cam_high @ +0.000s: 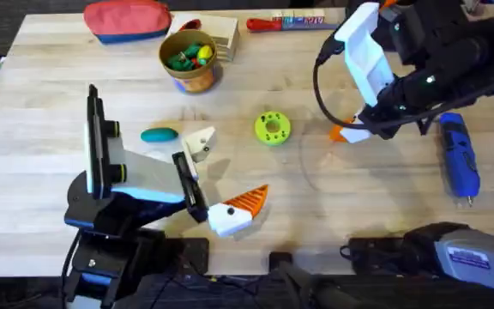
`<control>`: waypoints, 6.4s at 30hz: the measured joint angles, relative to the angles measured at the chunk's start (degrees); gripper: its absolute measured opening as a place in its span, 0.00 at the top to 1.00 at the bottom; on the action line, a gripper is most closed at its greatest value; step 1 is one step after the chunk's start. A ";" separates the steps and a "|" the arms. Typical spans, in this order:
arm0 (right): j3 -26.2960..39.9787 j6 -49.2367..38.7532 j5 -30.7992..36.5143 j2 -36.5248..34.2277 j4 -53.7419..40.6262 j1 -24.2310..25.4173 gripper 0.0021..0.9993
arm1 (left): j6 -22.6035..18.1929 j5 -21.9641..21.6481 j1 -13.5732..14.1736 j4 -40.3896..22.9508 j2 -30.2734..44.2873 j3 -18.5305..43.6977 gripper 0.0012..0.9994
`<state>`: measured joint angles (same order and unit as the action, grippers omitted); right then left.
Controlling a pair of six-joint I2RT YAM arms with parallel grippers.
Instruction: Pick up the gripper from the table and insert it into the empty holder that is missing its gripper. Then pick up a screw, insert it into the mounting hole, and use the screwdriver to tighten it. Finally, clean up the table by picking up the vegetable and placing it into the bucket.
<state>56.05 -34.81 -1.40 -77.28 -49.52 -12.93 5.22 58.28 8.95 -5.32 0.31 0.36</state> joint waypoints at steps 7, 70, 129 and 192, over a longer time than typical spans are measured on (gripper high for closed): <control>0.02 -0.17 0.01 -0.11 0.02 -0.03 0.98 | 0.00 0.00 0.00 0.00 0.00 0.00 0.01; -16.81 81.61 -67.34 -2.58 52.31 -10.54 1.00 | 0.01 -0.02 0.00 0.00 -0.01 0.00 0.01; -16.92 98.29 -39.83 -2.60 67.16 -24.79 1.00 | 1.15 -6.01 -0.52 0.74 0.00 0.00 0.01; -3.74 51.96 -30.01 -2.58 36.08 -14.00 0.01 | 4.17 -8.94 -0.46 1.16 0.01 0.00 0.01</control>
<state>52.31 17.16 -31.41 -79.85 -13.44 -26.93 9.39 49.34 8.49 -4.16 0.32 0.36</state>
